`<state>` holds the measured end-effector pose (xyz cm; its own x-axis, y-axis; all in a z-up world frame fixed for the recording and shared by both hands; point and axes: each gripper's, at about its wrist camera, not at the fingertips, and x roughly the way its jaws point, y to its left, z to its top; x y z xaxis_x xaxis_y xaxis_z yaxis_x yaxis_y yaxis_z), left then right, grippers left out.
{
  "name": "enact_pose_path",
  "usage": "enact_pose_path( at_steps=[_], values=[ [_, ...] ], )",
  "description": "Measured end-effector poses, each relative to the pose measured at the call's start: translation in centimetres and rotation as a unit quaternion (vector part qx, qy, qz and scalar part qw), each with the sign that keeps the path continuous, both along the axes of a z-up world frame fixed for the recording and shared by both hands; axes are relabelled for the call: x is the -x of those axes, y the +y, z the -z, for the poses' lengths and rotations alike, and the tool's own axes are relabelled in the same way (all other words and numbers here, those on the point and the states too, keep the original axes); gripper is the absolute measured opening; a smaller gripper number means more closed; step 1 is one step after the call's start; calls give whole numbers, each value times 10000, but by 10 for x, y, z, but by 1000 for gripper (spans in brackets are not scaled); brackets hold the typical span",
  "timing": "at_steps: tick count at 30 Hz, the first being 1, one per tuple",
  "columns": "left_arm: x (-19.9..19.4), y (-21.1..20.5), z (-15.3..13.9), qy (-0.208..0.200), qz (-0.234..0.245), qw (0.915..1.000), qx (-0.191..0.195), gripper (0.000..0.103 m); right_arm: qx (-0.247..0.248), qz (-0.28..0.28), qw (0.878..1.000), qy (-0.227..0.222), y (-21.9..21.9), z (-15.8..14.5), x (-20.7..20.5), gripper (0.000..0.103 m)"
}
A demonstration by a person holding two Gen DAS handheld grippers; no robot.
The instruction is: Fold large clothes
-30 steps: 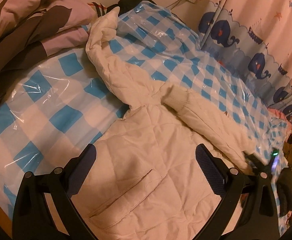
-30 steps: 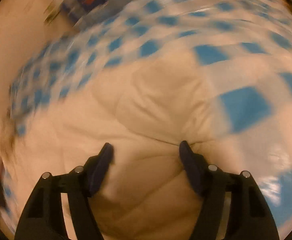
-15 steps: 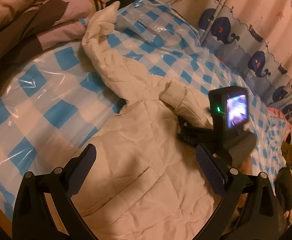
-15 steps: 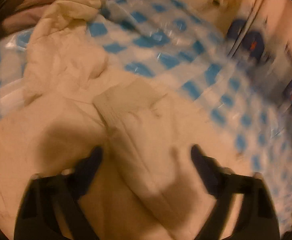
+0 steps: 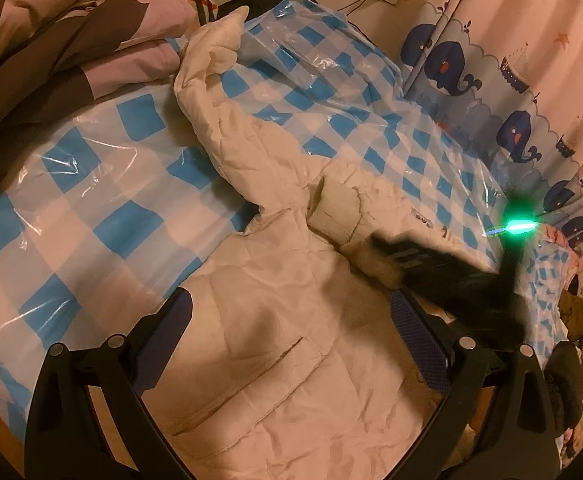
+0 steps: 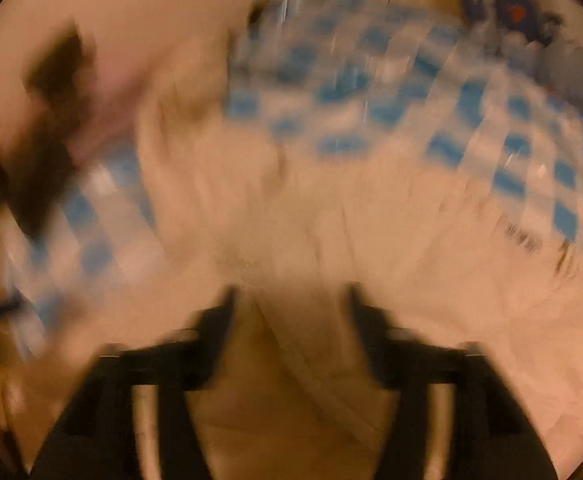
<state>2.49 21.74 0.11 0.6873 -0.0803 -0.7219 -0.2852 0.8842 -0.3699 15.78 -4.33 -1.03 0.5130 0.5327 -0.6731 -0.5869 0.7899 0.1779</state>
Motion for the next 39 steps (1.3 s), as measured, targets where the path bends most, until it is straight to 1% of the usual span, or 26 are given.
enact_pose_path(
  at_steps=[2, 3, 5, 6, 8, 9, 10, 12, 13, 15, 16, 17, 18, 19, 20, 21, 22, 23, 24, 26, 28, 30, 31, 33, 34, 39],
  values=[
    [-1, -1, 1, 22, -1, 10000, 55, 96, -154, 256, 9994, -194, -5, -8, -2, 84],
    [-2, -3, 1, 26, 6, 10000, 39, 96, 14, 367, 9993, -12, -2, 2, -13, 84],
    [-3, -8, 1, 24, 23, 10000, -65, 96, 1004, 571, 9914, 617, 15, 53, -45, 86],
    [-4, -9, 1, 26, 28, 9998, -177, 96, 1325, 503, 9852, 963, 20, 80, -58, 87],
    [-6, -7, 2, 36, 30, 9995, -313, 96, 978, 592, 9875, 1085, 12, 76, -62, 86],
    [-6, -4, 2, 34, 13, 9995, -329, 96, 630, 612, 9902, 1088, 6, 64, -59, 86],
    [-6, 2, 3, 24, -53, 9995, -298, 96, 69, 578, 9941, 915, -7, 42, -50, 86],
    [-5, 14, 4, 26, -227, 9996, -138, 96, -100, 810, 9956, 451, -29, 16, -31, 87],
    [-4, 18, 4, 9, -294, 9996, -41, 96, -34, 1002, 9947, 234, -41, 7, -24, 87],
    [-1, 22, 1, -70, -383, 9992, 16, 96, 586, 1819, 9815, -61, -74, 9, -21, 87],
    [-1, 21, -2, -112, -417, 9990, -95, 96, 1012, 2335, 9670, -85, -95, 23, -28, 87],
    [-1, 20, -5, -163, -450, 9985, -259, 96, 1422, 2539, 9563, 284, -107, 48, -43, 88],
    [-3, 17, -9, -242, -408, 9980, -413, 96, 1550, 2354, 9553, 890, -113, 74, -56, 89],
    [-10, 16, -15, -322, -262, 9977, -527, 96, 1411, 2150, 9580, 1266, -119, 85, -62, 89],
    [-17, 17, -20, -360, -179, 9968, -689, 96, 1242, 2028, 9627, 1287, -124, 72, -63, 89],
    [-31, 19, -31, -407, -118, 9925, -1149, 96, 1065, 1990, 9680, 1094, -128, 55, -60, 89],
    [-44, 22, -40, -473, -64, 9867, -1553, 96, 752, 2027, 9742, 645, -135, 28, -51, 91],
    [-63, 30, -50, -519, 57, 9806, -1890, 96, 603, 2082, 9754, 396, -142, 15, -45, 96],
    [-78, 36, -56, -487, 147, 9779, -2027, 96, 470, 2188, 9745, 177, -151, 4, -37, 96],
    [-117, 58, -69, -348, 170, 9766, -2117, 96, 149, 2427, 9700, 2, -173, 5, -27, 96],
    [-163, 83, -83, -159, 232, 9783, -2055, 96, 97, 2569, 9661, 231, -187, 35, -30, 96],
    [-196, 97, -92, 14, 235, 9760, -2167, 96, -32, 2656, 9611, 755, -197, 86, -34, 96],
    [-212, 104, -96, 96, 204, 9760, -2167, 96, -93, 2693, 9605, 690, -196, 89, -34, 96],
    [-239, 116, -97, 285, 358, 9811, -1883, 96, 119, 2692, 9613, 571, -183, 87, -37, 97],
    [-258, 121, -96, 425, 352, 9804, -1890, 96, 183, 2690, 9614, 556, -182, 87, -36, 97],
    [-315, 135, -74, 970, -130, 9648, -2441, 96, 66, 2683, 9618, 538, -186, 84, -38, 97]
  ],
)
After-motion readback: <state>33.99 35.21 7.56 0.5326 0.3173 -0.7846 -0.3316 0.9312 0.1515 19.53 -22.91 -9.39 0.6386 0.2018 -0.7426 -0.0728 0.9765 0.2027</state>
